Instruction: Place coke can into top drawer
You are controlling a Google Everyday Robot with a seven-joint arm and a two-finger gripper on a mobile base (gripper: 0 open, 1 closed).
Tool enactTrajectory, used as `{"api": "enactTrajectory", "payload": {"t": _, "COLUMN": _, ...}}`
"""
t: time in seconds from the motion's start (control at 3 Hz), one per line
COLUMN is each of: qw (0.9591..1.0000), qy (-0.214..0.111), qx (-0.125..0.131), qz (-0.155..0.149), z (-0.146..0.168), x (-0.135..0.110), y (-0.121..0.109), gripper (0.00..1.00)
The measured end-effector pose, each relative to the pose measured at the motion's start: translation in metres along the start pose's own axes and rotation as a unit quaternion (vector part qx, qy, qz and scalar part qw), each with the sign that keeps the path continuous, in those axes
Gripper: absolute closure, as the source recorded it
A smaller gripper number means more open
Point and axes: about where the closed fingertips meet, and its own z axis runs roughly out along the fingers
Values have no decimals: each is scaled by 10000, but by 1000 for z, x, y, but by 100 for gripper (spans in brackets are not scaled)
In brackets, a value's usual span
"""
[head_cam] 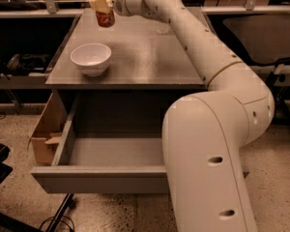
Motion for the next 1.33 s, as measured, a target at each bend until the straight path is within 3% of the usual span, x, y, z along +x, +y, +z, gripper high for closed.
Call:
{"api": "enactTrajectory", "payload": {"t": 0.33, "qw": 9979, "qy": -334, "qx": -241, "qz": -508, "z": -57, "x": -61, "y": 21, "gripper": 100}}
{"api": "enactTrajectory", "payload": {"t": 0.67, "qw": 9941, "qy": -365, "qx": -541, "qz": -864, "z": -115, "x": -81, "y": 55, "gripper": 100}}
{"api": "enactTrajectory", "payload": {"t": 1.0, "qw": 9898, "qy": -238, "qx": -874, "qz": -1096, "z": -177, "x": -66, "y": 89, "gripper": 100}}
{"api": "enactTrajectory", "payload": {"t": 1.33, "qw": 9913, "qy": 77, "qx": -868, "qz": -985, "z": -252, "x": -38, "y": 113, "gripper": 100}}
